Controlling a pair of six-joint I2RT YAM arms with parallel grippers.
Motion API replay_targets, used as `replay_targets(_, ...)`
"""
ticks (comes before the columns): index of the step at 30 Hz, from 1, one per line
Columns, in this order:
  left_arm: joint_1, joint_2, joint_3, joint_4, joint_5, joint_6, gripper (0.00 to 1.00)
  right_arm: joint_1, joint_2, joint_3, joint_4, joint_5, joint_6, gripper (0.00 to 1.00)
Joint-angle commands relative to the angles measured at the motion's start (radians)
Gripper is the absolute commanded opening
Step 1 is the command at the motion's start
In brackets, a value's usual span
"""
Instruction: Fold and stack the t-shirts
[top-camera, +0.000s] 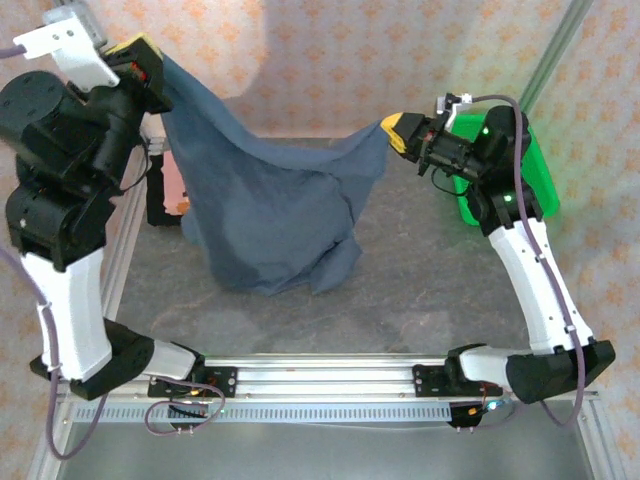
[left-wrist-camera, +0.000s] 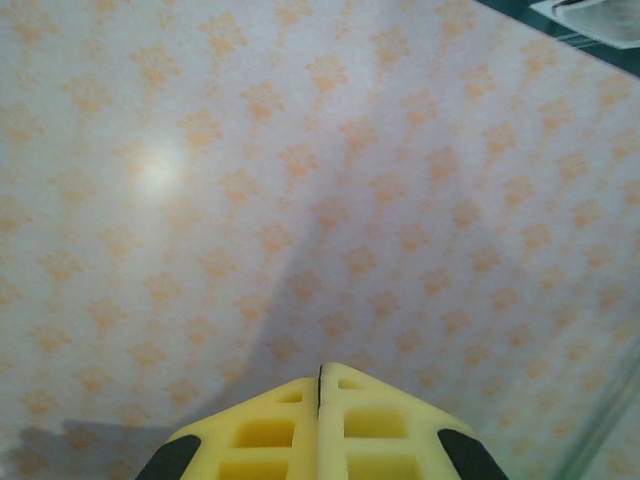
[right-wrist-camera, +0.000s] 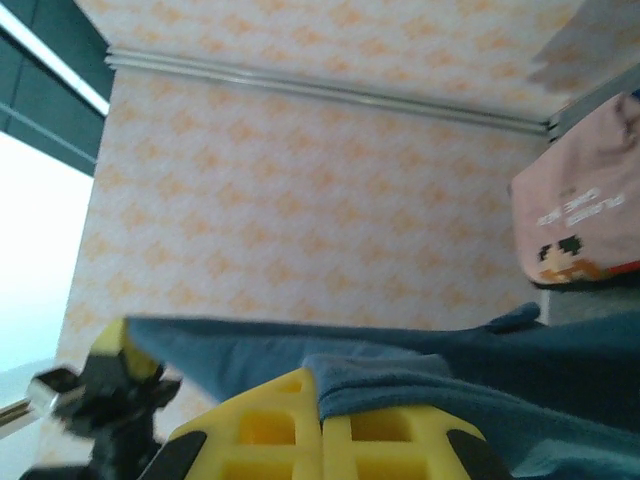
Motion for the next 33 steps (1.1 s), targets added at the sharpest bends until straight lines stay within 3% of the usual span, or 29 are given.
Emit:
replay_targets(1, 0.023, 0.084, 0.038, 0.098, 0.012, 0.071, 0.0, -0.005, -0.052, -0.027, 0.063, 0.082, 0.104, 0.0)
replay_targets(6, 0.023, 0.248, 0.043, 0.161, 0.123, 0.015, 0.0, -0.046, -0.078, -0.165, 0.045, 0.12, 0.084, 0.0)
replay_targets(10, 0.02, 0.406, 0.043, 0.221, 0.168, -0.03, 0.0, -0.134, -0.073, -0.253, 0.063, 0.134, 0.089, 0.0)
replay_targets(20, -0.038, 0.808, 0.069, 0.299, 0.283, -0.2, 0.0, -0.225, 0.021, -0.301, -0.072, 0.163, -0.095, 0.0)
replay_targets(22, -0.028, 0.851, 0.07, 0.261, 0.312, -0.255, 0.71, -0.245, 0.046, -0.299, -0.092, 0.17, -0.122, 0.0)
replay_targets(24, -0.01, 0.835, 0.067, 0.193, 0.365, -0.312, 0.98, -0.267, 0.064, -0.301, -0.099, 0.173, -0.136, 0.0)
replay_targets(29, -0.067, 0.577, -0.074, -0.05, 0.377, -0.249, 1.0, -0.294, 0.099, -0.285, -0.161, 0.192, -0.215, 0.0)
replay_targets(31, -0.111, 0.434, -0.204, -0.128, 0.356, -0.225, 1.0, -0.294, 0.11, -0.286, -0.178, 0.195, -0.236, 0.0)
replay_targets(33, -0.133, 0.291, -0.404, -0.161, 0.411, -0.283, 0.99, -0.294, 0.125, -0.285, -0.194, 0.19, -0.256, 0.0)
